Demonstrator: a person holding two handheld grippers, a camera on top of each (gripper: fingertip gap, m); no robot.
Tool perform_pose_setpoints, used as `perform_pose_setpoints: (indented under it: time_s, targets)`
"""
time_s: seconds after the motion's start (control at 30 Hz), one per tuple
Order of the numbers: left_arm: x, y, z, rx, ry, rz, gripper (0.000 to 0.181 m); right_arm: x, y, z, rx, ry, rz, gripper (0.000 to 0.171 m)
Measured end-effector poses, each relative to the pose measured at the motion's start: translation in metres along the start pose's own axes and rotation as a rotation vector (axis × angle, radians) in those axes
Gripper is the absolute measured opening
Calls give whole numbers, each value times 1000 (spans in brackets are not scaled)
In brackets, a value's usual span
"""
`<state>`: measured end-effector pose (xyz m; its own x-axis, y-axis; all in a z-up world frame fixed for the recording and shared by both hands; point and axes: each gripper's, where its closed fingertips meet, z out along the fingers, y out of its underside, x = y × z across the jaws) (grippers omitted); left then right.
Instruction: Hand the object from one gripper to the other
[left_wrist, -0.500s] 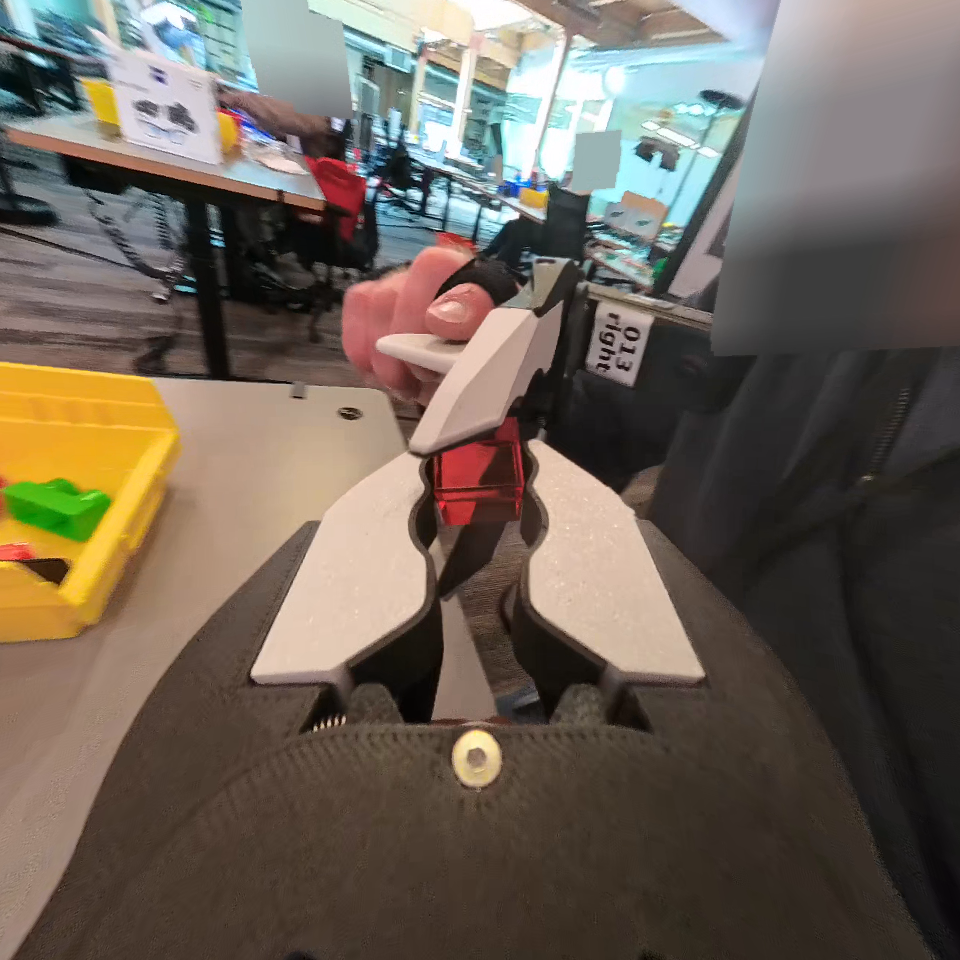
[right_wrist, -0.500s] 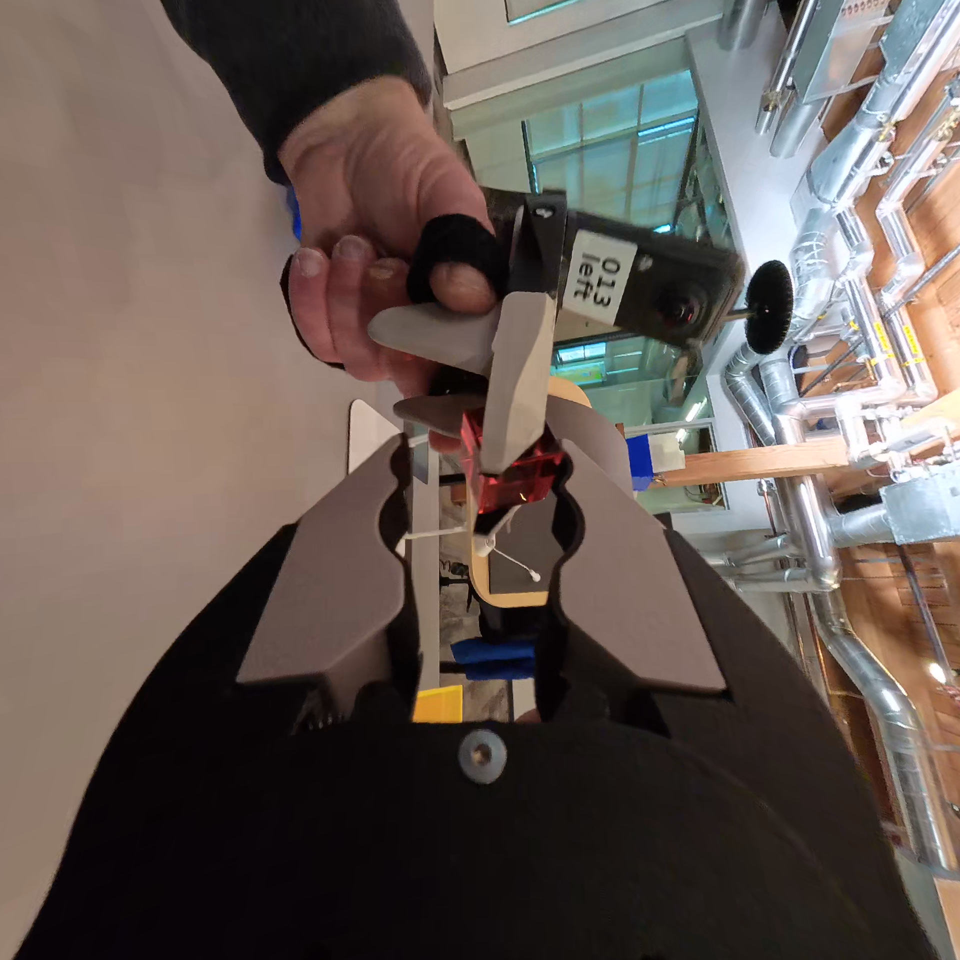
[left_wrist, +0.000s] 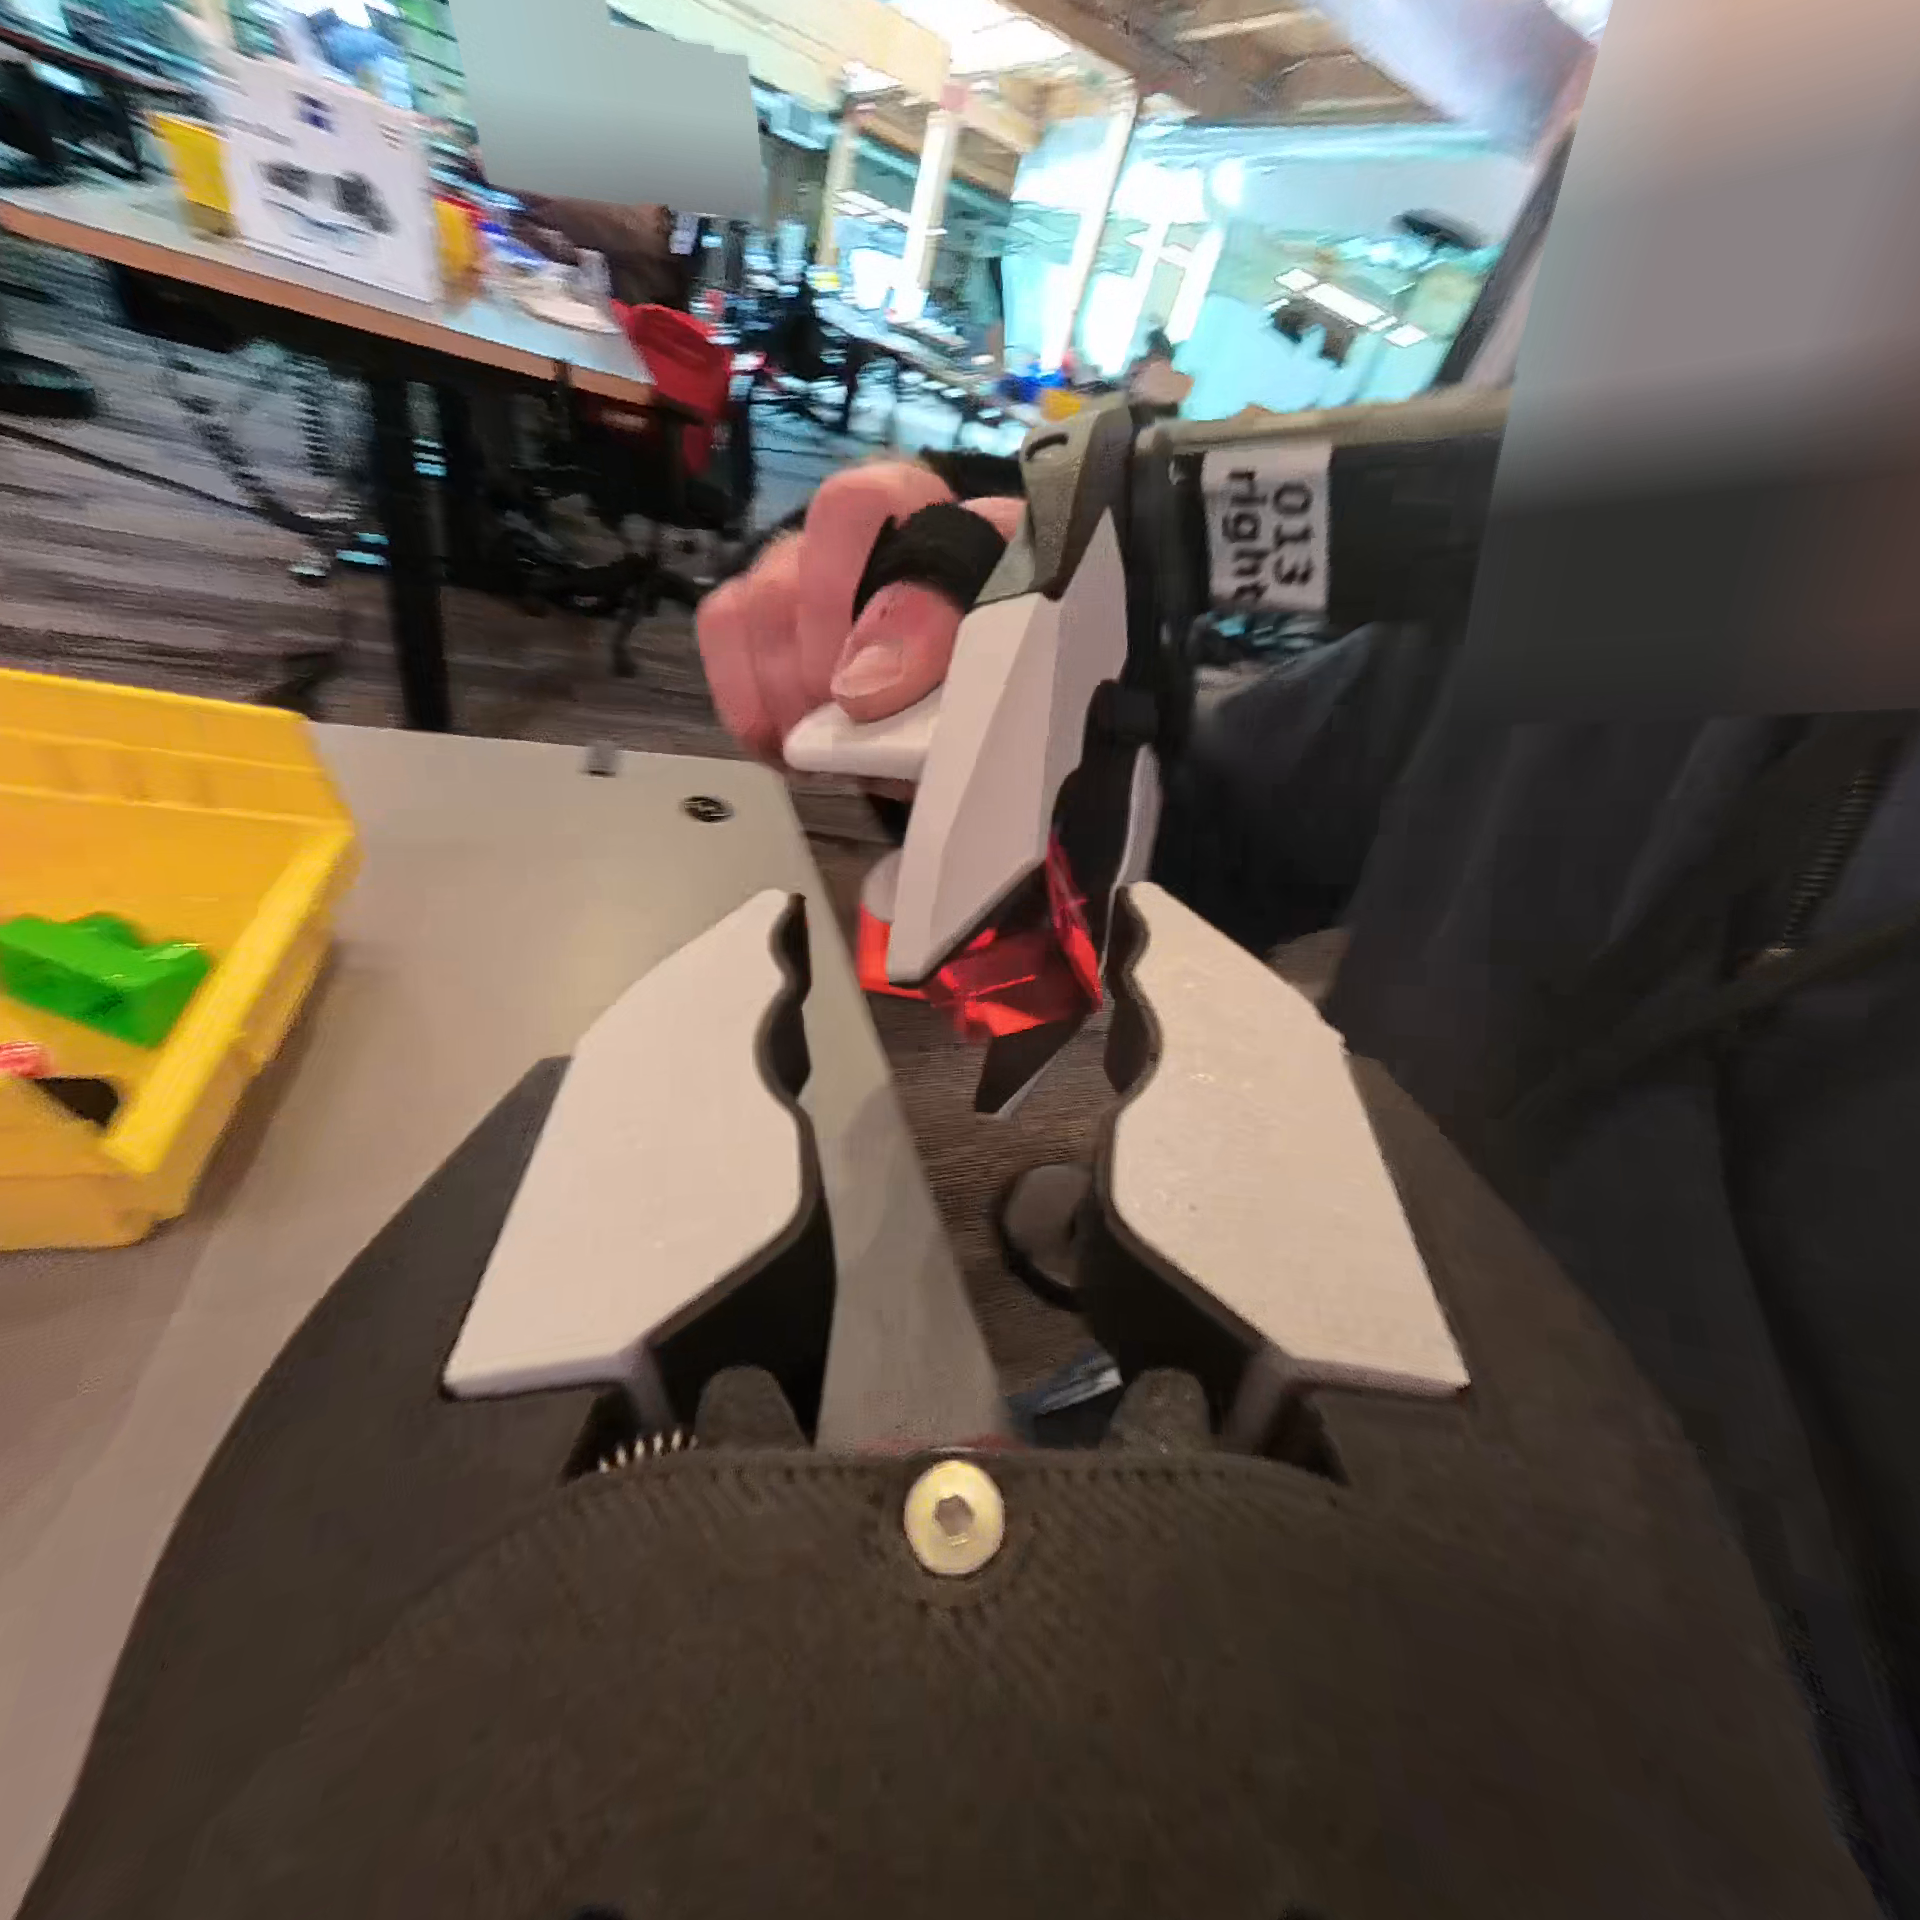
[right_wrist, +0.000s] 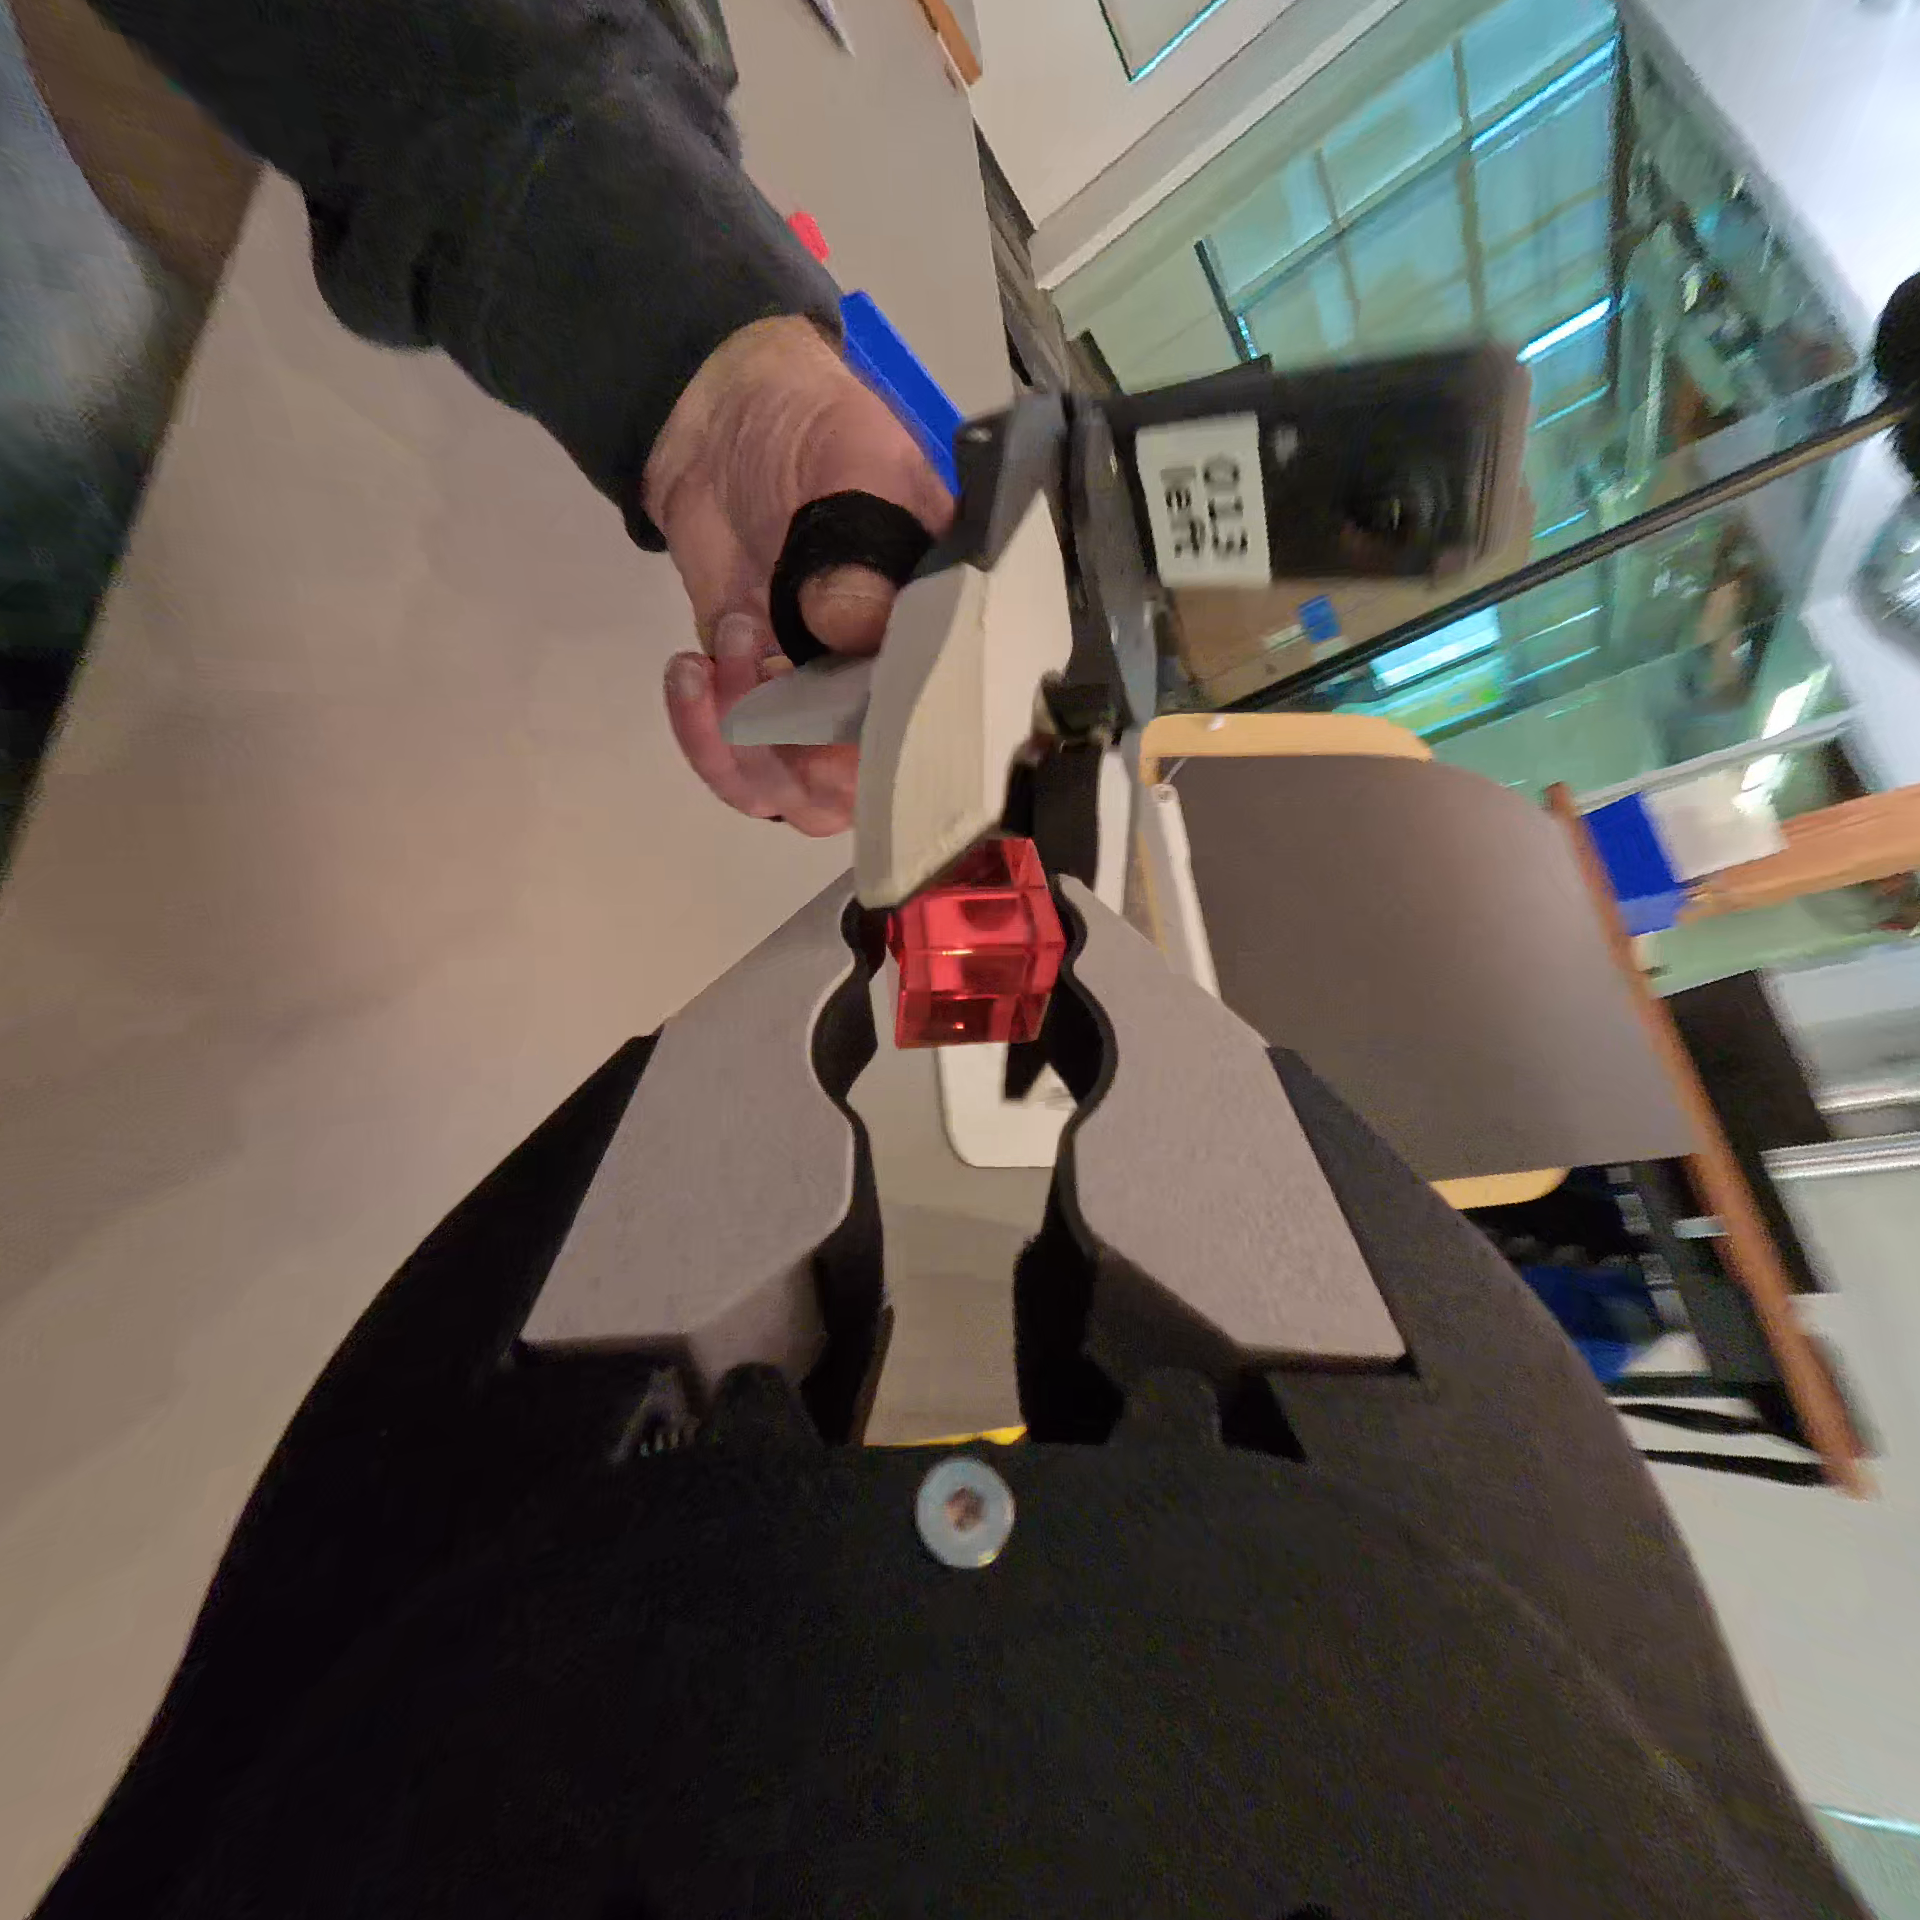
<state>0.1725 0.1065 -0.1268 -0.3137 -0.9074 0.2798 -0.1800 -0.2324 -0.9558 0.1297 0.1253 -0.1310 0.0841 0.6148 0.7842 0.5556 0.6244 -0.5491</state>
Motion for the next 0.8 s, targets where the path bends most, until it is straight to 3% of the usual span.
perform_pose_setpoints:
  time_s: [0.13,0.23,0.4,0.5,0.6,0.8]
  targets:
    - [-15,-8,-14,-54,-286,327,60,5,12,-5,81,-113,354,26]
    - [-20,-8,-19,-214,-492,695,63,13,18,-10,184,-211,664,27]
    - [-34,-9,-12,-416,-758,1118,68,13,23,-11,317,-374,1018,26]
    - [-41,-6,-7,-492,-830,1277,66,5,20,-11,383,-495,1162,27]
    - [-42,1,2,-541,-803,1367,57,-3,16,-12,422,-578,1228,27]
    - [-35,7,13,-521,-720,1367,33,-13,8,-14,473,-674,1242,26]
